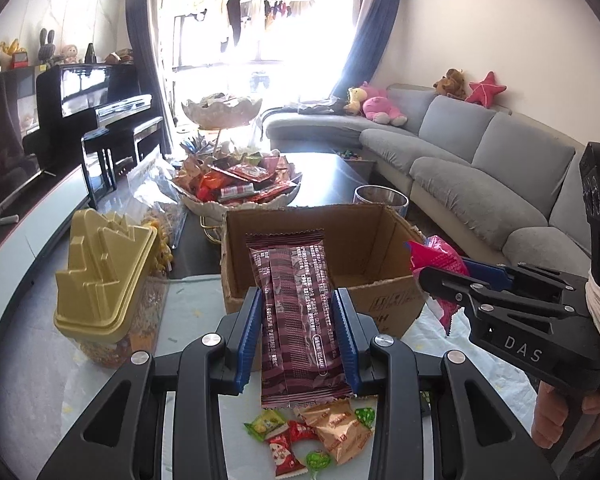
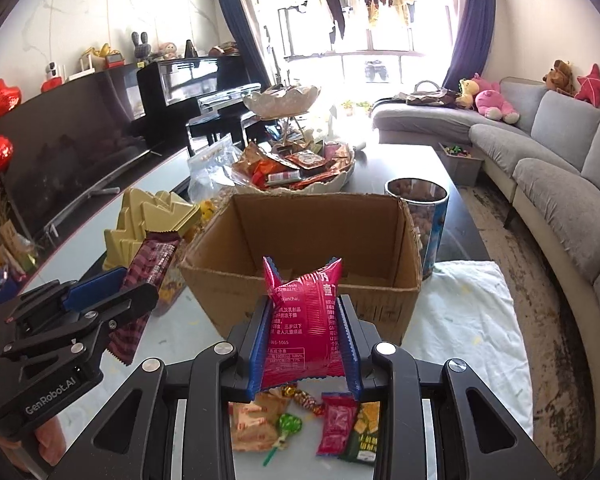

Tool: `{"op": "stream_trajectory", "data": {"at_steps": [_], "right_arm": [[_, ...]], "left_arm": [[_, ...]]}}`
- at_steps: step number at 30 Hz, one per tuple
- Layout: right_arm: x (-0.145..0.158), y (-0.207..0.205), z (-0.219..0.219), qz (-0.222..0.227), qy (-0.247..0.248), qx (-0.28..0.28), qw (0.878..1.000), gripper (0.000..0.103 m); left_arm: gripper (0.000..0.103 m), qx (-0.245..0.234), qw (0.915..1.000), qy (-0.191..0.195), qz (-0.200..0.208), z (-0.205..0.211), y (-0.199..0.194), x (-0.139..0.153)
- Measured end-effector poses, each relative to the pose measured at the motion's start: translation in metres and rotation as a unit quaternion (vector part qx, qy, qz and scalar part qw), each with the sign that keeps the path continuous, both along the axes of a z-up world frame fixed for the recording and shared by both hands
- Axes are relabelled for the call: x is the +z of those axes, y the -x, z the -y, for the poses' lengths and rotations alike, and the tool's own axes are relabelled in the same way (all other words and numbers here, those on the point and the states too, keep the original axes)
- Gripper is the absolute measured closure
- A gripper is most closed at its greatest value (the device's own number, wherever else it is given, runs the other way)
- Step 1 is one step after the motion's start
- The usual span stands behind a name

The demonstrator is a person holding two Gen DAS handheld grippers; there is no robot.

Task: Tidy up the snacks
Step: 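Carry both packets into the cardboard box and open both tools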

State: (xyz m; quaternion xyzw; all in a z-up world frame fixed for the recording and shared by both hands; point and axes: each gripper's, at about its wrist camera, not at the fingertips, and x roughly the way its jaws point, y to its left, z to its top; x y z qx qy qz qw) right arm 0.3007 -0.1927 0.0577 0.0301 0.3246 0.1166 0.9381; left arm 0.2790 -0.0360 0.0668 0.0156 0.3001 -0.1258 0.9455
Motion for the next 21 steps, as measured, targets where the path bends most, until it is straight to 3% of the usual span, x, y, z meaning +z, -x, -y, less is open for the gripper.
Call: {"op": "stream_trajectory", "data": {"at_steps": [16,21], "right_arm": [[-0.002,-0.089,0.004,-0.05,0.005,-0.011,0.999,0.07],[-0.003,-0.103,0.003,-0.055,0.011,-0.017,0.998,0.067]], "left_arm": [[0.066,0.0,0.9982,-0.023,-0.055,0.013,-0.101,-0.004],[0.052,0.022,0.9976,-0.033,-0.056,0.012,-0.109,-0.006]]}}
